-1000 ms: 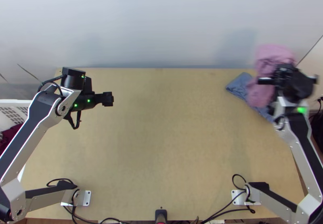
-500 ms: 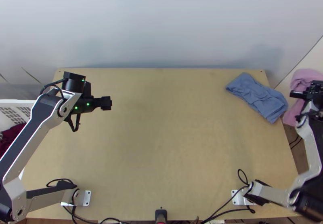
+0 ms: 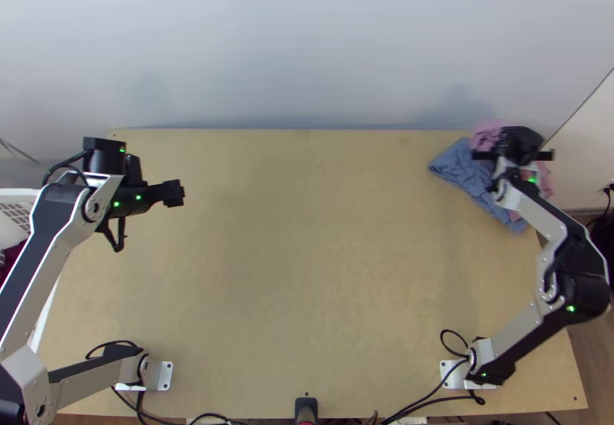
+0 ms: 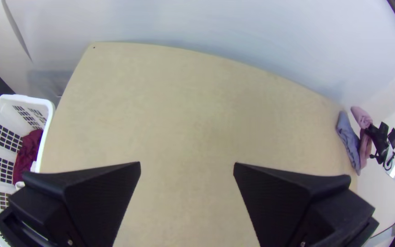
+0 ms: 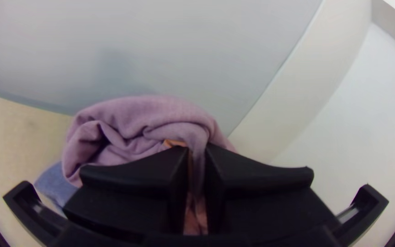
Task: Fold the t-shirt
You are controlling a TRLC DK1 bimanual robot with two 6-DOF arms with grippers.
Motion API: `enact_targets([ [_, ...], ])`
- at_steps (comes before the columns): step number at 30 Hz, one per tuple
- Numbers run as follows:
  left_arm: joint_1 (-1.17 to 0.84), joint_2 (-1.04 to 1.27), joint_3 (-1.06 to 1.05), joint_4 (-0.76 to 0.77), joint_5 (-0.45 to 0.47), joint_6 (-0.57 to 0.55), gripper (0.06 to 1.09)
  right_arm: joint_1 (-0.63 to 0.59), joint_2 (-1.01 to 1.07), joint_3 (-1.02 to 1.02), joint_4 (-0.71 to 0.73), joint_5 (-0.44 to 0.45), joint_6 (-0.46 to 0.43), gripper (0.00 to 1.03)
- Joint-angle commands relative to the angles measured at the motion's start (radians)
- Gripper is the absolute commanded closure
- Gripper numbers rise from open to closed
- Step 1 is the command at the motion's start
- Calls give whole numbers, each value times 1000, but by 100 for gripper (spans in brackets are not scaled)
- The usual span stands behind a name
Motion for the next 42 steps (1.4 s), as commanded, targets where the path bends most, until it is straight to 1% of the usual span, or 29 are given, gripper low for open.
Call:
enact_targets([
  [1,47,-36,-44,-2,6,16,10,86,78,4,-19,36,39,100],
  [7,17,-34,-60,13,8,-4,10,81,77,-58,-74,22,44,100],
  [10,7,-31,-54,22,8,-6,10,103,57,-75,-117,22,52,95],
  [13,7,-33,-50,25,6,-3,10,144,11,-100,-178,23,99,73],
  [16,9,-34,-52,25,6,2,10,193,-80,-140,-215,25,133,57],
  [17,11,-36,-54,25,6,2,10,210,-121,-149,-238,25,156,46],
  [19,11,-42,-57,25,6,3,10,234,-206,-150,-305,25,217,18],
  [20,11,-45,-58,25,6,3,10,241,-244,-144,-333,25,240,9],
  [21,11,-48,-58,25,6,2,10,242,-278,-135,-361,25,254,3],
  [23,9,-56,-55,27,6,-3,10,248,-348,-109,-393,25,265,3],
  [27,4,-87,-52,50,6,-33,10,248,-500,-89,-396,23,271,3],
  [31,-8,-148,-84,64,0,-49,10,285,-655,-146,-391,23,277,3],
  [35,-25,-245,-167,137,-75,-46,10,360,-810,-289,-361,22,266,3],
  [38,-25,-315,-241,203,-160,-40,10,448,-931,-408,-356,20,249,3],
  [42,4,-430,-379,284,-200,-32,10,495,-1068,-586,-336,19,256,3],
])
